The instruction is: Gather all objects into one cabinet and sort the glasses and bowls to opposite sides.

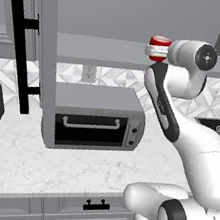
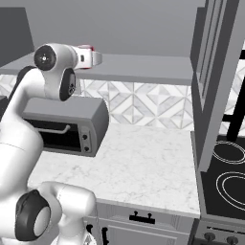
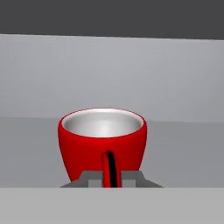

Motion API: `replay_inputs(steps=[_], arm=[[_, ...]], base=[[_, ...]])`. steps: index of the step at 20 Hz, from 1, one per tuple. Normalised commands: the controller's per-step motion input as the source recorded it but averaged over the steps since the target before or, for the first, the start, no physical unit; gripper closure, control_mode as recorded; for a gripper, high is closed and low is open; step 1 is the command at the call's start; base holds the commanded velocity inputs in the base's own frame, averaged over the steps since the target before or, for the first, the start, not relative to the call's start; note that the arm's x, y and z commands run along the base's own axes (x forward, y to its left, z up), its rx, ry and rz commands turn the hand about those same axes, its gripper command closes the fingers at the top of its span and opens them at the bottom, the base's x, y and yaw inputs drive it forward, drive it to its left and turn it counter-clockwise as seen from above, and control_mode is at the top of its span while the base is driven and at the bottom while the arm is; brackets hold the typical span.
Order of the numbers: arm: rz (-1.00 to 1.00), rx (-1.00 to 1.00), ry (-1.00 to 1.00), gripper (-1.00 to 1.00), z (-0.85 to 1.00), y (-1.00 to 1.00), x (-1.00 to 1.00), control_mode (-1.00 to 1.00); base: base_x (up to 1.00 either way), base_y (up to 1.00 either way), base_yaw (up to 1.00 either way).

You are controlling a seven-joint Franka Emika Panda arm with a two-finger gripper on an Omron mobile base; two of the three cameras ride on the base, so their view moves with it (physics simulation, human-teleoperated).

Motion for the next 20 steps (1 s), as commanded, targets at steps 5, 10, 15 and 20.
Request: replay_inputs(steps=[5, 10, 15, 20], arm=[[-0.16, 0.0, 0.09, 1.0, 0.32, -0.42, -0.61, -1.0], [0.0, 0.0, 0.04, 1.0, 0.13, -0.1, -0.97, -1.0], [0.0, 0.0, 0.0, 1.0, 0.0, 0.0, -1.0, -1.0], [0.0, 0.0, 0.01, 1.0, 0.13, 0.0, -0.85, -1.0]], base=[[0.0, 0.0, 0.0], [0.0, 0.0, 0.0], [0.0, 0.0, 0.0], [0.0, 0.0, 0.0]])
